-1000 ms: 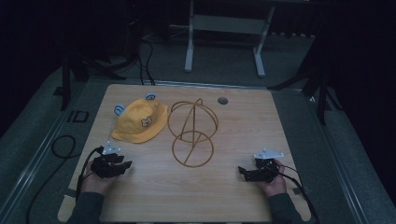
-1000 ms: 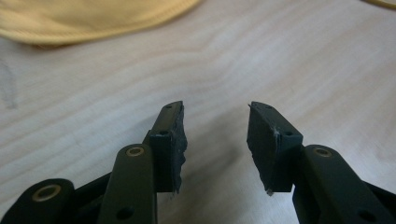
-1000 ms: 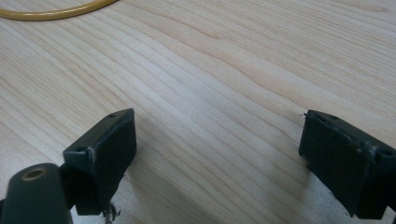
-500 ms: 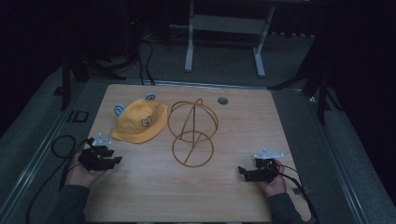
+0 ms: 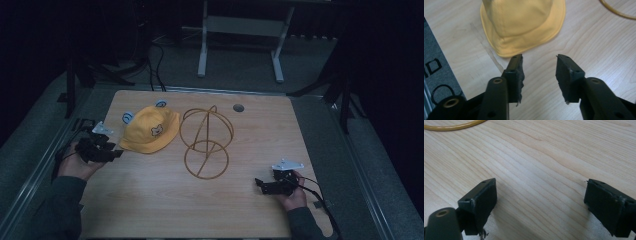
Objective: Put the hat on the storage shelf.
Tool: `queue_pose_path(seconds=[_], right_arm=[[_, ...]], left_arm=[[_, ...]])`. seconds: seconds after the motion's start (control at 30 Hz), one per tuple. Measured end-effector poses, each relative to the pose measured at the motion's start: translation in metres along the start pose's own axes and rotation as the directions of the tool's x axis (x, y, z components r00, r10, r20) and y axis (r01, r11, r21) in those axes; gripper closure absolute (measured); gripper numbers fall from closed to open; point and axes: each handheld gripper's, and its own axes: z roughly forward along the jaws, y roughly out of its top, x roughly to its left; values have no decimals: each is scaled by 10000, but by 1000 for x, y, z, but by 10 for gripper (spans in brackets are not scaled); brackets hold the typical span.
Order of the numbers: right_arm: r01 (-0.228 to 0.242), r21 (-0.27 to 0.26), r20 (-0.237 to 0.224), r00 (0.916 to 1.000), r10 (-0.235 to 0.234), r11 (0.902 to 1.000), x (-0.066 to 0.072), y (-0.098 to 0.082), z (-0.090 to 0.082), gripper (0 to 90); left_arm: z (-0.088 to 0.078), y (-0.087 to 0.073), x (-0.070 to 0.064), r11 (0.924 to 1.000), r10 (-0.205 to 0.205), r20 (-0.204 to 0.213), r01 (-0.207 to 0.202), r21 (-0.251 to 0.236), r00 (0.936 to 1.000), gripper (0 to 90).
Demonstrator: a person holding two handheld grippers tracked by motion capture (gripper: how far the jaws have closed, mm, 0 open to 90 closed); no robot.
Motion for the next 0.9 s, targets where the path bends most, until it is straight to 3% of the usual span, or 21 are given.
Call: queue_pose_path(seconds=[0.2, 0.53, 0.7, 0.9], right_arm=[[-1, 0, 0, 10000, 1, 10000, 0, 0, 0, 111], [3, -4, -1, 10000, -3, 10000, 0, 0, 0, 111], [-4, 3, -1, 10000, 4, 10000, 0, 0, 0, 111], [-6, 3, -2, 10000, 6, 10000, 0, 0, 0, 111]], left_arm=[[-5, 17, 9, 10000, -22, 358, 23, -48, 9994, 634], [-8, 45, 14, 9994, 333, 440, -330, -83, 9985, 665], [-6, 63, 16, 9986, 521, 331, -519, -79, 9981, 637], [2, 84, 21, 9974, 675, 342, -683, 227, 9971, 640]])
